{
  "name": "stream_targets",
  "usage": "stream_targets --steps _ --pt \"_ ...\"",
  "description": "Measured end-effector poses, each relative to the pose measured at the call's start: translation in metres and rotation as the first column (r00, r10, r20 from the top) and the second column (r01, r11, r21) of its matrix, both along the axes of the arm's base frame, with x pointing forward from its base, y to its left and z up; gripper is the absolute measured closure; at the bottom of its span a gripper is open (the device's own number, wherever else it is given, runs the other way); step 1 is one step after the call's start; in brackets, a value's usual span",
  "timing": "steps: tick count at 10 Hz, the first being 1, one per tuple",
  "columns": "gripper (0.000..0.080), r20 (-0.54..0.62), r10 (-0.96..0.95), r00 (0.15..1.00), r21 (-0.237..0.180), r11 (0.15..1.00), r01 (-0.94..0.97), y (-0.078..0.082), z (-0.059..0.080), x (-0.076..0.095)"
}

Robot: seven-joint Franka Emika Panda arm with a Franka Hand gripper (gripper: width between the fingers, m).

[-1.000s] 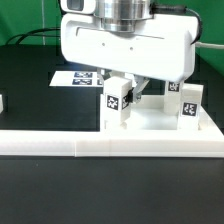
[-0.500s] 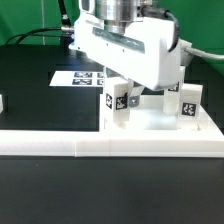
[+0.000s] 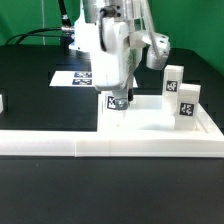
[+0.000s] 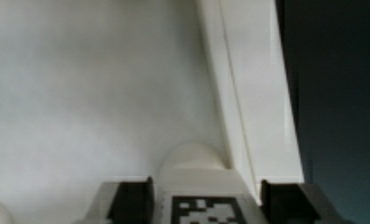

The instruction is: Assemble square table

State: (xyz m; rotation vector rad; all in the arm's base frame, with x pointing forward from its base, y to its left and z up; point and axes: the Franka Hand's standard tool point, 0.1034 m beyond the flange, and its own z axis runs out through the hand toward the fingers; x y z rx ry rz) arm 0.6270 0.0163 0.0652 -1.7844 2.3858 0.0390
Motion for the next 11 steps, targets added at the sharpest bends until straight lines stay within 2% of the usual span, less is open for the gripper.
stream_targets --steps 2,3,4,5,6,9,10,11 --pt "0.0511 0.003 0.032 0.999 -0.004 0.999 -0.032 0.0 -0.0001 -0.0001" --pt "0.0325 0.003 0.034 0.999 -0.005 0.999 -0.034 -0.0001 -0.0001 -0.0001" --pt "0.0211 0.02 0.236 0.972 -0.034 0.971 -0.235 -0.0034 0.0012 0.0001" --pt "0.0211 0.019 0.405 0.914 -0.065 0.913 -0.403 -0.0036 0.0031 0.0" --pt "0.0162 0.01 0.55 0.835 -0.089 0.833 -0.547 -0.0034 0.0032 -0.0016" --pt "0.0153 0.011 0.677 0.736 -0.113 0.732 -0.672 -0.0054 0.0027 -0.0014" --pt "0.0151 0.002 0.762 0.648 -0.131 0.643 -0.755 -0.0064 0.0028 -0.0017" --pt "0.0151 -0.025 0.864 0.504 -0.155 0.494 -0.855 -0.008 0.0031 -0.002"
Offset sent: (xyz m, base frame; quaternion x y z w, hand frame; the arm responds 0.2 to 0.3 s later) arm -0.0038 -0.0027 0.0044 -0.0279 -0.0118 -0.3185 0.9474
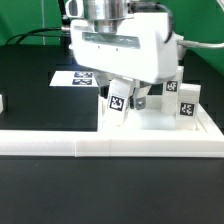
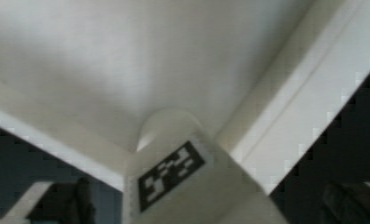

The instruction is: Assemble square table

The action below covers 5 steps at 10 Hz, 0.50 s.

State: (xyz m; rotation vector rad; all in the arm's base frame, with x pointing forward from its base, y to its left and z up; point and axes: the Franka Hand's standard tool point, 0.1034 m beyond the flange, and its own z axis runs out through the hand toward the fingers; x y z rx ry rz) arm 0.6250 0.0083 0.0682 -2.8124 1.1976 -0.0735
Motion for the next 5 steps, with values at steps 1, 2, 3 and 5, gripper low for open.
stream_targets --steps 1,2,3,5 --pt "0.0151 0.007 0.162 0.987 -0.02 0.987 -0.162 -0.0033 0.0008 0.0002" --pt "0.0151 0.011 0.315 0.949 -0.035 0.949 -0.314 -0.0081 0.0008 0.0002" --pt "0.0151 0.011 0.298 0.954 -0.034 0.954 -0.298 -0.0076 0.0005 0.0001" --pt "0.0372 0.009 0.265 0.964 -0.031 0.964 -0.265 -0.0082 0.0002 0.0"
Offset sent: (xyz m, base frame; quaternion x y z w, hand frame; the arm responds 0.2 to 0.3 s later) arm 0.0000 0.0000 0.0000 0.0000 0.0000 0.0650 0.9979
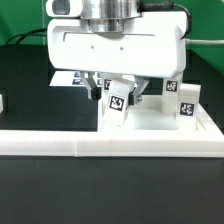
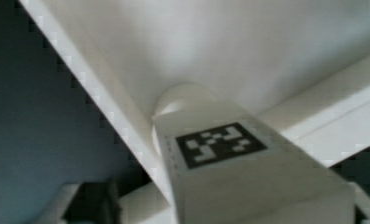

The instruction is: Assemble square table

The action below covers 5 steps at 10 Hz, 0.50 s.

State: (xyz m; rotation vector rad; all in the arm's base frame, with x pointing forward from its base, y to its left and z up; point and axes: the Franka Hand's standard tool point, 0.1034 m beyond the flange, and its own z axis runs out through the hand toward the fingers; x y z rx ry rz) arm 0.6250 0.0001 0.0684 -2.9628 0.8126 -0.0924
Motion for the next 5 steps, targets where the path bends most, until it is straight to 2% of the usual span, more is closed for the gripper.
stream_targets --steps 1,2,5 --pt "0.0372 -0.003 -0.053 0.999 0.005 0.999 0.053 0.0003 -0.0003 -0.0001" --pt "0.0512 -0.01 -0.174 0.985 0.015 0.985 0.174 0.0005 -0.0004 -0.0002" --pt "0.0511 -0.025 -0.388 0.921 0.029 0.921 0.388 -0.0029 -0.0017 0.0006"
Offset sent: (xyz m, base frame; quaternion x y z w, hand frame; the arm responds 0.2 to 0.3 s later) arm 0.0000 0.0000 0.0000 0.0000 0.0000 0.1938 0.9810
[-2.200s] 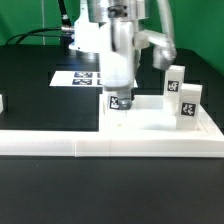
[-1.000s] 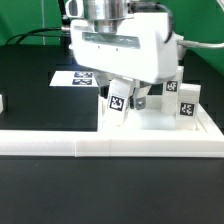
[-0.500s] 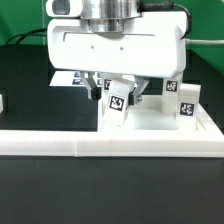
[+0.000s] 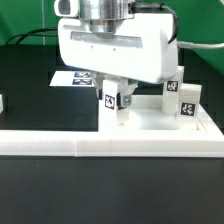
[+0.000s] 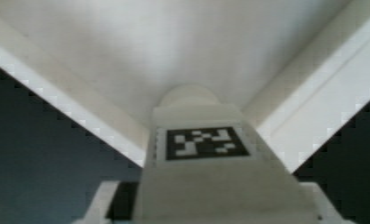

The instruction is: Assemble square table

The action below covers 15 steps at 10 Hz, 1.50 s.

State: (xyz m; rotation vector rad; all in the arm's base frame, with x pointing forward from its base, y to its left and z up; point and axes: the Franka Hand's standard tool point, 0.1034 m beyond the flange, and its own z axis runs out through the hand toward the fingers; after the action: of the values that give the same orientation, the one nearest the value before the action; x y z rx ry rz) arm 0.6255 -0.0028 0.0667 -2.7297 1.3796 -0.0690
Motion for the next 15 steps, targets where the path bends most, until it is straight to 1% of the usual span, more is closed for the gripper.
stream_targets --steps 1,2,3,4,5,6,7,9,10,11,12,13,14,15 --pt "0.0511 -0.006 -0.145 0.989 0.019 0.989 0.145 -0.003 -0.001 0.0" --pt "0.0511 -0.024 -0.297 0.955 0.033 0.954 0.298 -0.003 -0.001 0.0" --pt "0.0511 -0.057 -0.489 0.871 0.045 0.87 0.491 0.0 -0.001 -0.001" --pt "0.0511 -0.087 -0.672 0.736 0.052 0.735 0.677 0.002 -0.001 -0.002" --pt "0.0511 -0.103 -0.747 0.657 0.059 0.654 0.754 0.002 -0.001 -0.001" --pt "0.0511 -0.112 -0.796 0.594 0.062 0.591 0.804 0.002 -0.001 -0.001" --pt "0.0511 -0.12 -0.844 0.523 0.059 0.52 0.852 0.002 -0.001 -0.001" --pt "0.0509 -0.112 -0.806 0.581 0.06 0.578 0.814 0.002 -0.002 -0.002" --pt "0.0415 -0.094 -0.724 0.684 0.06 0.682 0.729 0.001 -0.001 -0.001" --pt "0.0278 -0.068 -0.595 0.801 0.06 0.799 0.598 0.001 0.0 0.0" --pt "0.0186 -0.047 -0.469 0.882 0.053 0.881 0.471 0.005 0.001 0.0" --pt "0.0186 -0.039 -0.399 0.916 0.044 0.915 0.4 0.008 0.001 0.0" --pt "0.0157 -0.032 -0.329 0.944 0.04 0.943 0.331 0.006 0.001 0.0" --pt "0.0151 -0.026 -0.268 0.963 0.037 0.963 0.269 0.005 0.001 0.0"
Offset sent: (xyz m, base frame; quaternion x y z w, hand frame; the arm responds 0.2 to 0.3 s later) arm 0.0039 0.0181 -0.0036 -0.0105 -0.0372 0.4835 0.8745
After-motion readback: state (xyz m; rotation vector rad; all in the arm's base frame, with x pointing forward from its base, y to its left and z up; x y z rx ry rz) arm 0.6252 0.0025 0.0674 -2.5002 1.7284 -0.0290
